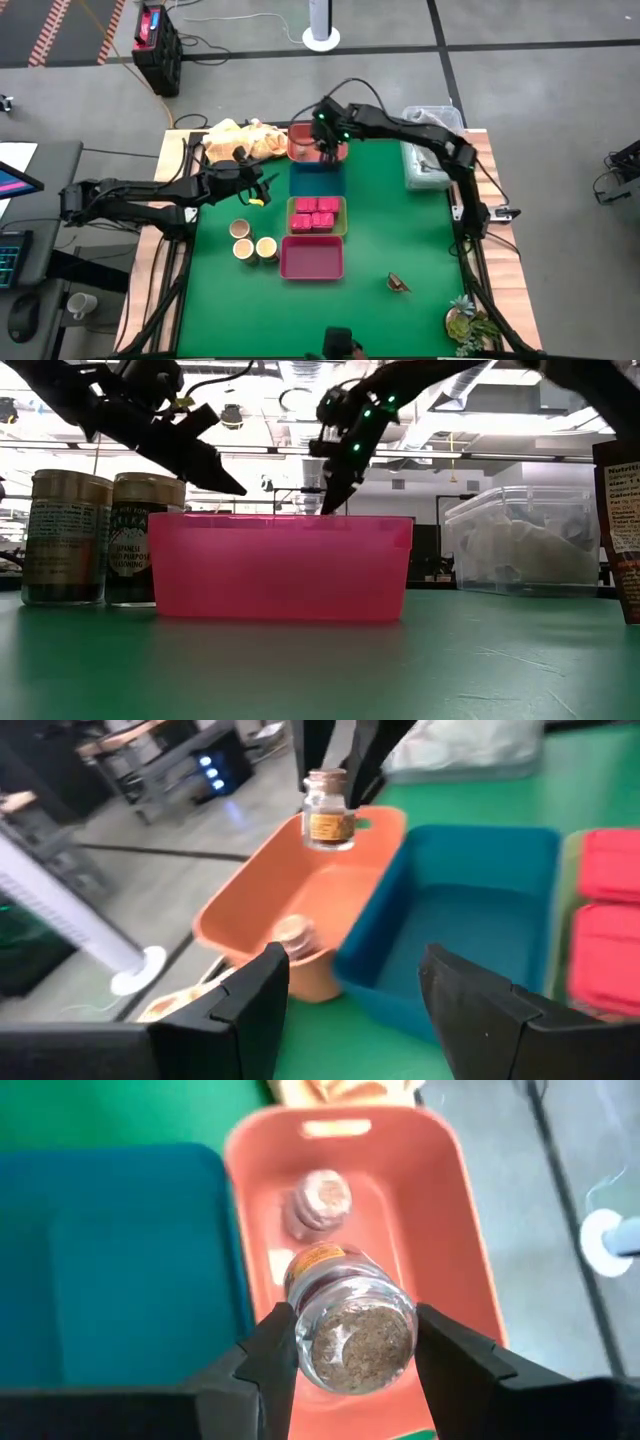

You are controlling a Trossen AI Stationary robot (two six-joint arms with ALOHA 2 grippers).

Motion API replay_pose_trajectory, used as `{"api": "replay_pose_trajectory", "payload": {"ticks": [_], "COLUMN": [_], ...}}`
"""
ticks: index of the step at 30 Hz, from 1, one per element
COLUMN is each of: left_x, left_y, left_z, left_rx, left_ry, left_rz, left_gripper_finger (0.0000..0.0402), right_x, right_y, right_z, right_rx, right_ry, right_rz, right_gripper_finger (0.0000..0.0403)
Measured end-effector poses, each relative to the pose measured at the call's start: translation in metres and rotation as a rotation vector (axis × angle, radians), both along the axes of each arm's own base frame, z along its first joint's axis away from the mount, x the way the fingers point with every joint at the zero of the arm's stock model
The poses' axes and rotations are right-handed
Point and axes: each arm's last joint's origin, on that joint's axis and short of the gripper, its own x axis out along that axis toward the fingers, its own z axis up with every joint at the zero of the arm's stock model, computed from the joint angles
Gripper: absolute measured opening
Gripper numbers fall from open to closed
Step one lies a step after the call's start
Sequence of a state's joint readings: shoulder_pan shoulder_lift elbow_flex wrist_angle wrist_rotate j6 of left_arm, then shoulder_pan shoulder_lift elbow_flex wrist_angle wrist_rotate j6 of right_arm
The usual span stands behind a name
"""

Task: Sort spices by type
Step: Put the transparent seasoning bottle into the orange bin, then put the brown seasoning bag into the blue bin

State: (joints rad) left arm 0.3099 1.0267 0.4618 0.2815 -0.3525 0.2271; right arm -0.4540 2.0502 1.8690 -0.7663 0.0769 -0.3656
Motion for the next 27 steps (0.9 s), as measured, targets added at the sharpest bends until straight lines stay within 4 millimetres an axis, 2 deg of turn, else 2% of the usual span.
{"api": "replay_pose_trajectory", "payload": {"ticks": [5, 11, 15, 18, 27], "left_x": [-0.001, -0.001, 0.000, 0.000, 0.000], "left_y": [0.001, 0.000, -0.001, -0.002, -0.005], "left_z": [-0.001, -0.002, -0.003, -0.003, -0.006], "left_rx": [0.019, 0.027, 0.031, 0.031, 0.042], "left_ry": [0.023, 0.042, 0.066, 0.070, 0.117], "left_rz": [0.020, 0.004, -0.047, -0.052, -0.114], "left_gripper_finger": [0.0212, 0.0212, 0.0212, 0.0212, 0.0212], "right_x": [0.009, 0.011, 0.014, 0.015, 0.016], "right_y": [-0.032, -0.057, -0.058, -0.058, -0.059], "right_z": [-0.025, -0.039, -0.055, -0.059, -0.060], "right_rx": [0.055, 0.133, 0.169, 0.176, 0.174], "right_ry": [0.104, 0.126, 0.172, 0.181, 0.169], "right_rz": [-0.050, -0.102, -0.102, -0.100, -0.109], "right_gripper_finger": [0.0194, 0.0198, 0.0213, 0.0227, 0.0247]}}
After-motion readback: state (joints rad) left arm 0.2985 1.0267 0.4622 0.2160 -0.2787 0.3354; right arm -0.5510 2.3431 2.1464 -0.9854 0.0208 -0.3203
